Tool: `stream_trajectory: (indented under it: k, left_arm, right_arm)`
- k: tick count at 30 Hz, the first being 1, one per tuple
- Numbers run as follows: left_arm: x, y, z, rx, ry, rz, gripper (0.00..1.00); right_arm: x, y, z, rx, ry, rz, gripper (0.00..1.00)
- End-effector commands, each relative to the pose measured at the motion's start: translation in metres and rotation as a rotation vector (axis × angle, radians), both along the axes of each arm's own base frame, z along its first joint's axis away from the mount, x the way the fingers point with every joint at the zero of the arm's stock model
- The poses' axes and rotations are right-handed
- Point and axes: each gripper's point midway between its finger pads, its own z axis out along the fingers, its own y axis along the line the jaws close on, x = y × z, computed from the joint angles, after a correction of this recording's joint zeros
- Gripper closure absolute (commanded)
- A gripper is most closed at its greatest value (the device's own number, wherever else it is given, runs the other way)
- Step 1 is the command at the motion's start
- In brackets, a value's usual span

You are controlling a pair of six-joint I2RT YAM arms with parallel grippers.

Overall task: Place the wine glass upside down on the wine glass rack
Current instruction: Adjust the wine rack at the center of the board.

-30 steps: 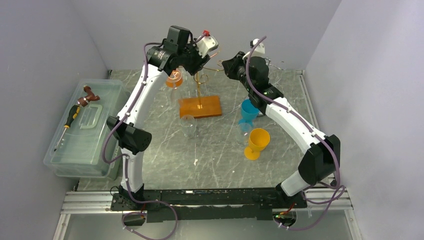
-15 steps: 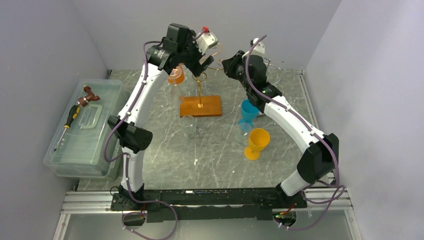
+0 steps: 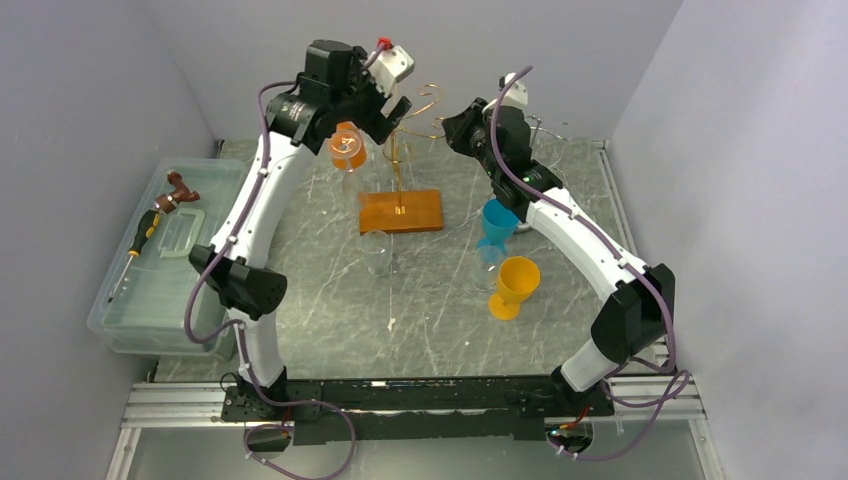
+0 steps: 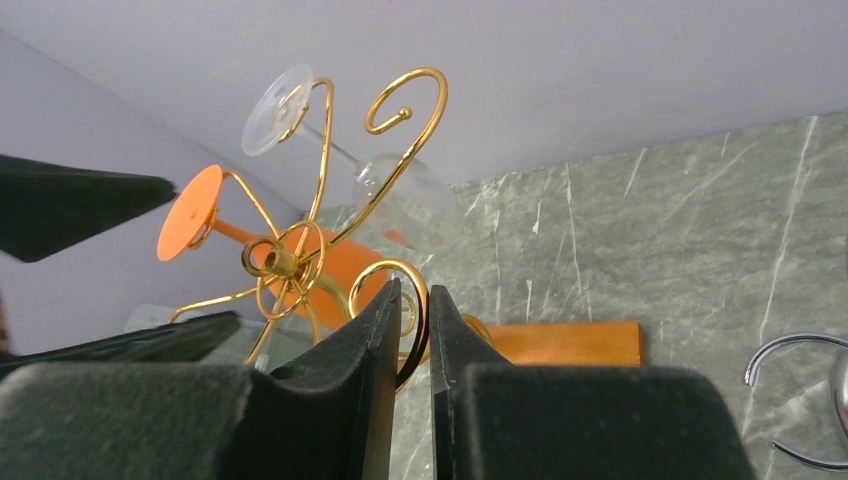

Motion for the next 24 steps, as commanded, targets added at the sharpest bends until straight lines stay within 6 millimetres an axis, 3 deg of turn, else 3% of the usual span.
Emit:
stream_trajectory:
  k: [1, 6, 14, 19, 24]
  left_arm:
    - [-0.022, 0.0, 0.075, -0.168, -0.153, -0.014, 0.05]
    - [-0.034, -0.004, 0.087, -0.225, -0.123, -0.027, 0.26]
    - [-0.031, 0.0, 0.039, -0.191, 0.05, 0.044, 0.41]
    - [-0.024, -0.007, 0.021, -0.206, 0.119, 0.058, 0.43]
    - [-0.021, -0.013, 0.003, -0.196, 0.182, 0.05, 0.53]
  right_arm:
    - [-0.029, 0.032, -0.073, -0.094, 0.201, 0.159, 1.0]
    - [-0.03, 0.029, -0.078, -0.102, 0.209, 0.146, 1.0]
    - [-0.031, 0.028, -0.083, -0.106, 0.213, 0.146, 1.0]
    - [-0.031, 0.028, -0.083, -0.103, 0.21, 0.148, 1.0]
    - [-0.032, 0.026, -0.085, -0.108, 0.214, 0.143, 1.0]
